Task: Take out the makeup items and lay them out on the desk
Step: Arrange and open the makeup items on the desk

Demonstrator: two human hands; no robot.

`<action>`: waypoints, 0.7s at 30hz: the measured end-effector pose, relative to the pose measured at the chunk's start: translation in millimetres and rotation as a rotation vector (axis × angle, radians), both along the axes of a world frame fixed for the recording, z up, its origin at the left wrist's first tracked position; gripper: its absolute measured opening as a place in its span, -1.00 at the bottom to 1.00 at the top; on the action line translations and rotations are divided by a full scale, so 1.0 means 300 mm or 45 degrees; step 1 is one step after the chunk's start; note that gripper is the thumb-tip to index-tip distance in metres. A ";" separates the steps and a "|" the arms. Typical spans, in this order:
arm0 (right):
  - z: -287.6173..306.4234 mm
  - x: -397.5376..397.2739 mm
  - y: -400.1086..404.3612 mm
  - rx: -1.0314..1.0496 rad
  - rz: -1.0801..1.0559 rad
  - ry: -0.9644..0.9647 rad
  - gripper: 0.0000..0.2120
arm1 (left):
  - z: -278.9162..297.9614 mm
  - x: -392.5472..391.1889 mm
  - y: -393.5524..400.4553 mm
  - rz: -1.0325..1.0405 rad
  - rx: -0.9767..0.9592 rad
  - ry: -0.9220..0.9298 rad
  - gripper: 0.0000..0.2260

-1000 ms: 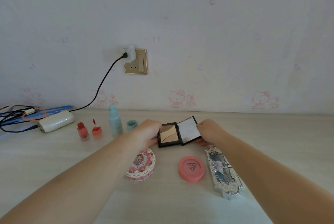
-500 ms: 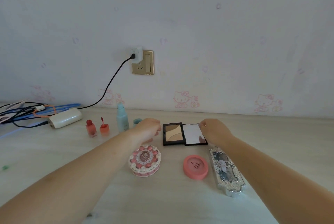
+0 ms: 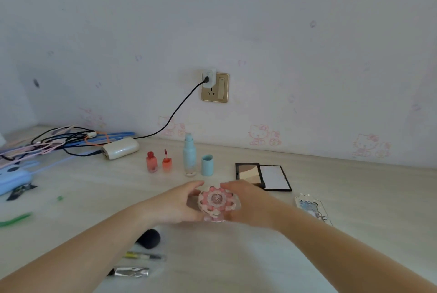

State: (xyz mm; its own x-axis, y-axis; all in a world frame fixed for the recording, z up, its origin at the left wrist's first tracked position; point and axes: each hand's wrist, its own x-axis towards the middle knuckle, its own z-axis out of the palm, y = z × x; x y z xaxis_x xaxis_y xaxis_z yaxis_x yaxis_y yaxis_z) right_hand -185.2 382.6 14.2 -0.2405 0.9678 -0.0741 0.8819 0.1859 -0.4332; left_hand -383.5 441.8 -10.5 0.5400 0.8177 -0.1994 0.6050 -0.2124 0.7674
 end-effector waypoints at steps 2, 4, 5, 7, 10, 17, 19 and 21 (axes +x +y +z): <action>-0.004 -0.029 -0.011 0.003 0.088 -0.038 -0.43 | -0.009 0.008 -0.019 -0.067 0.080 -0.012 -0.25; -0.016 -0.047 -0.010 0.025 0.063 -0.045 -0.46 | -0.018 0.018 -0.027 -0.077 0.193 -0.016 -0.37; -0.027 -0.050 -0.010 0.046 0.027 -0.031 -0.43 | -0.026 0.021 -0.029 -0.057 0.235 -0.024 -0.38; -0.049 -0.055 -0.007 0.074 -0.075 0.042 -0.33 | -0.034 0.013 -0.030 0.016 0.281 -0.040 -0.29; -0.056 -0.055 -0.019 0.046 -0.127 0.191 -0.38 | -0.044 -0.007 -0.025 0.104 0.281 -0.087 -0.24; 0.012 -0.072 -0.077 0.070 -0.306 0.820 -0.56 | 0.059 0.018 -0.134 0.190 -0.254 -0.940 -0.58; 0.035 -0.095 -0.095 0.096 -0.326 0.885 -0.65 | 0.073 0.052 -0.177 0.201 -0.467 -1.156 -0.61; 0.054 -0.114 -0.110 0.178 -0.348 0.808 -0.62 | 0.082 0.081 -0.213 0.250 -0.605 -1.344 -0.66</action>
